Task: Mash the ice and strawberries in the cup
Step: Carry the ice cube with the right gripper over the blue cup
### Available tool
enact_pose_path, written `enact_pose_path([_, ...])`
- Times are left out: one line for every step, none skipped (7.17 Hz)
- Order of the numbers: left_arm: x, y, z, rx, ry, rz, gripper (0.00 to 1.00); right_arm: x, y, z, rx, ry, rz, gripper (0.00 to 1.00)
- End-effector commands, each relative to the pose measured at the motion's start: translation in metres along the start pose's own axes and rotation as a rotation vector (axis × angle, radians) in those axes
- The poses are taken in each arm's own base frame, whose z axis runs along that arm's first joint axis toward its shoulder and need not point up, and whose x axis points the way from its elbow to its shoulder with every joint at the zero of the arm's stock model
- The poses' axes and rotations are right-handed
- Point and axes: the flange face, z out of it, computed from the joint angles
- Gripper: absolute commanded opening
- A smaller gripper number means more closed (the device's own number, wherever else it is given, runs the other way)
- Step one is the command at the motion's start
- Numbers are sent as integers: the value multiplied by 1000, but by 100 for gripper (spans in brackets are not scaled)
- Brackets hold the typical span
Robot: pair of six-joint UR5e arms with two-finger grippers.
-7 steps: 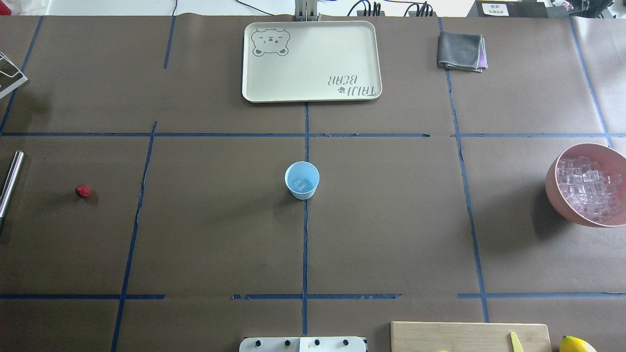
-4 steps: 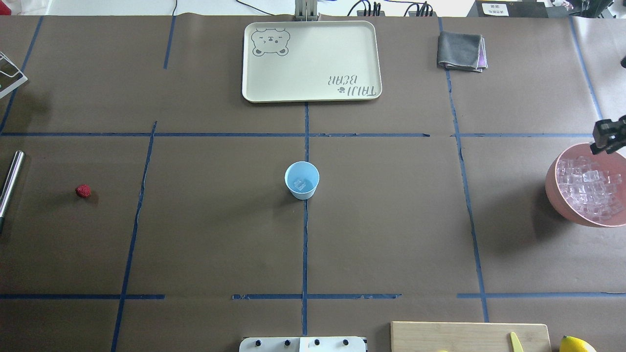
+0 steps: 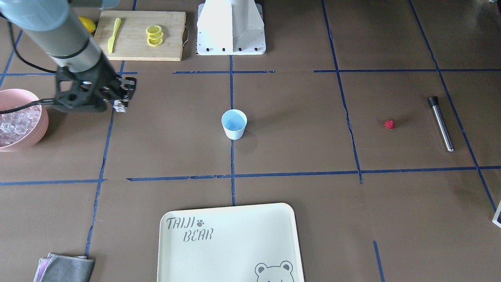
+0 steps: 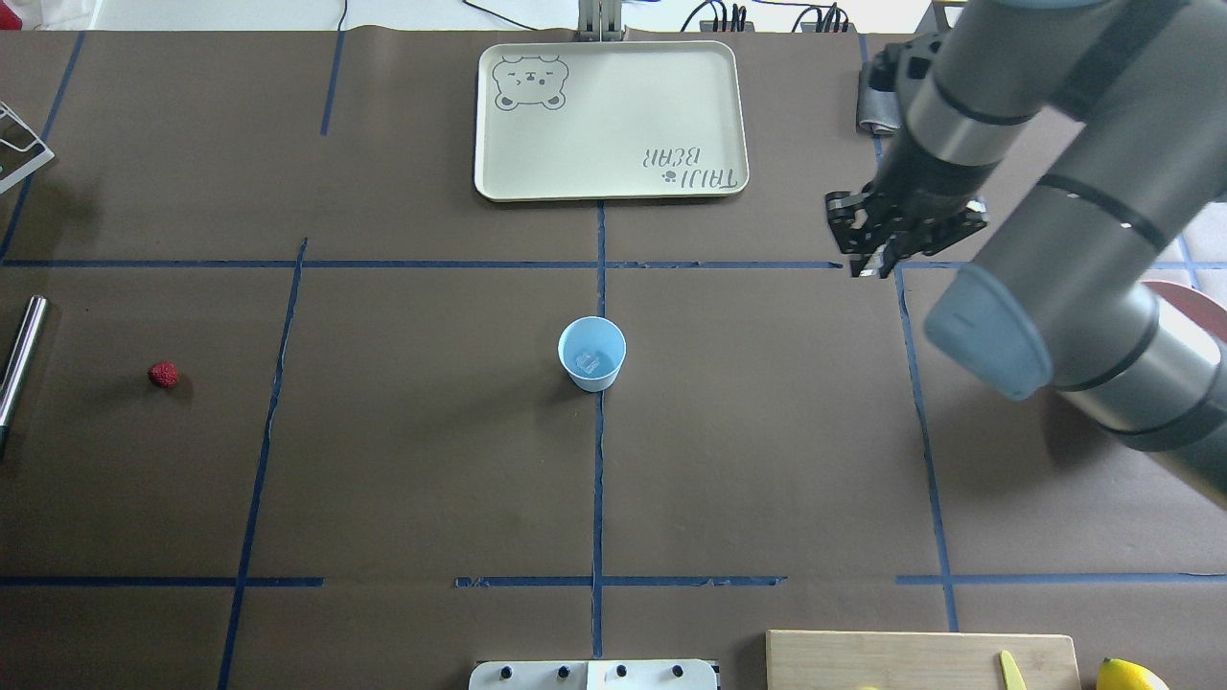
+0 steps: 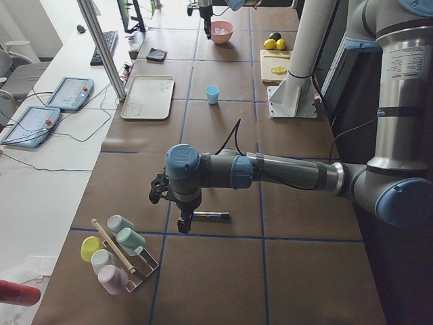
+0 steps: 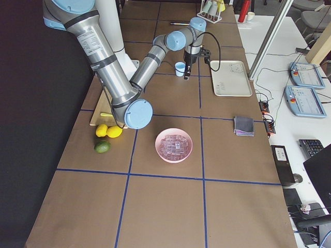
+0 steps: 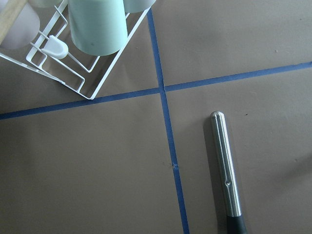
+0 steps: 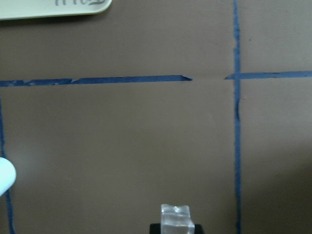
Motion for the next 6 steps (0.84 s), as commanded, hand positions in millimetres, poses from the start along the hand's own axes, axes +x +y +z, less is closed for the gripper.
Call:
enact_pose_path([-1,0,1,-2,0,-2,100,-142,33,53,29,15,44,0])
enact_pose_path([-1,0,1,-3,1,-3,100,-177,42,68,27,40,46,0])
enact_pose_path([-1,0,1,-3,1,-3,100,-199,45,79,29,17,38,0])
enact_pose_path([-1,0,1,-3,1,-3,100,-215,47,99,50,21,48,1])
enact_pose_path([-1,0,1,-2,0,-2,100,-233,42,101,57,30,47,1])
enact_pose_path([-2,0,1,-3,-1,-3,100,-236,42,104,53,36,47,1])
